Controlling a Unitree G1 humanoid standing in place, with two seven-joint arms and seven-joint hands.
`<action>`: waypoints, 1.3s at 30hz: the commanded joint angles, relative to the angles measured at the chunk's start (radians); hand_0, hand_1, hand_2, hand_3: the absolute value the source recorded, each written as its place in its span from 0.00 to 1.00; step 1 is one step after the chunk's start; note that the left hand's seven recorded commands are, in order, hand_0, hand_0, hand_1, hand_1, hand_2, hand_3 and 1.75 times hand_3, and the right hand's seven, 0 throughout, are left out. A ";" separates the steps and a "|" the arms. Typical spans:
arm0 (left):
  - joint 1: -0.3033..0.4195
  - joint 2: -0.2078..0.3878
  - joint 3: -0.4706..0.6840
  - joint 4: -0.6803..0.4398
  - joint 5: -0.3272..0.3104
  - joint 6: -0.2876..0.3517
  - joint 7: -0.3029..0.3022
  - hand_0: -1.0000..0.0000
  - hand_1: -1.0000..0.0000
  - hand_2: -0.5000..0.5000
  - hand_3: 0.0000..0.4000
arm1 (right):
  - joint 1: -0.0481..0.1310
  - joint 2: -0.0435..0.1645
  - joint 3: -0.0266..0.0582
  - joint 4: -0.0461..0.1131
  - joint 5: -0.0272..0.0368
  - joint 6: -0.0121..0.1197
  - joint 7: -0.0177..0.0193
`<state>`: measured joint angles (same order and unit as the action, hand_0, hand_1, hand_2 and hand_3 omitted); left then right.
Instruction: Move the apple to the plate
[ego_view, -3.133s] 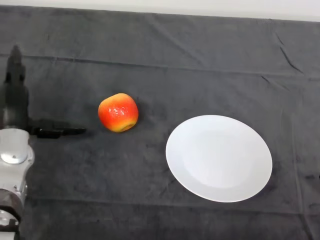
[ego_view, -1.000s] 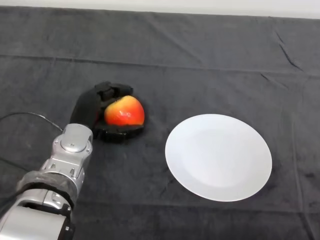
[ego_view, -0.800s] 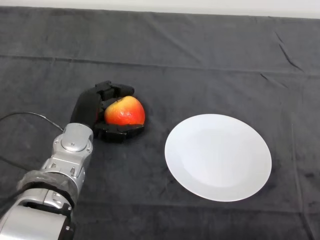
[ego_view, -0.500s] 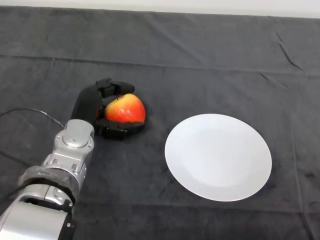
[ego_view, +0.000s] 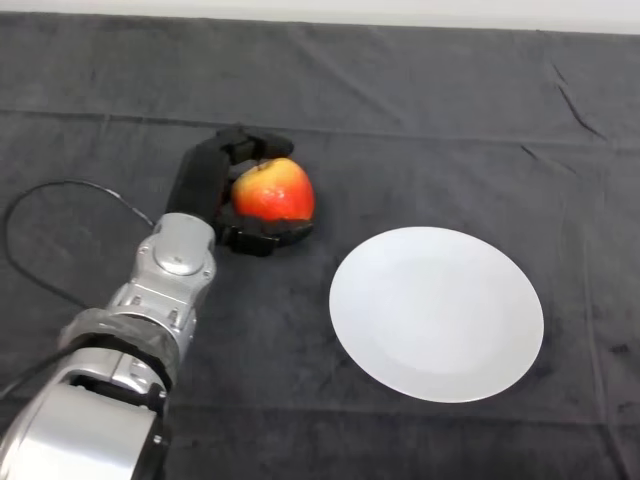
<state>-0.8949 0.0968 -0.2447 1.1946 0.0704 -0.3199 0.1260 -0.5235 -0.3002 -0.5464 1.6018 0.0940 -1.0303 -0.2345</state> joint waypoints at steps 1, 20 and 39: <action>-0.030 -0.018 -0.044 -0.060 0.003 -0.040 0.005 0.00 0.00 0.50 1.00 | 0.110 0.080 -0.0113 0.095 0.0016 0.096 -0.0023; 0.082 0.021 -0.418 -0.295 -0.135 -0.054 0.017 0.00 0.00 0.50 1.00 | 0.111 0.081 -0.0108 0.093 0.0019 0.098 -0.0024; 0.077 0.028 -0.655 -0.302 -0.205 -0.042 0.088 0.00 0.00 0.50 1.00 | 0.111 0.081 -0.0105 0.093 0.0022 0.098 -0.0024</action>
<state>-0.8380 0.1013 -0.8879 0.9395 -0.1139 -0.3707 0.2057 -0.5253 -0.3018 -0.5463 1.5966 0.0937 -1.0310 -0.2344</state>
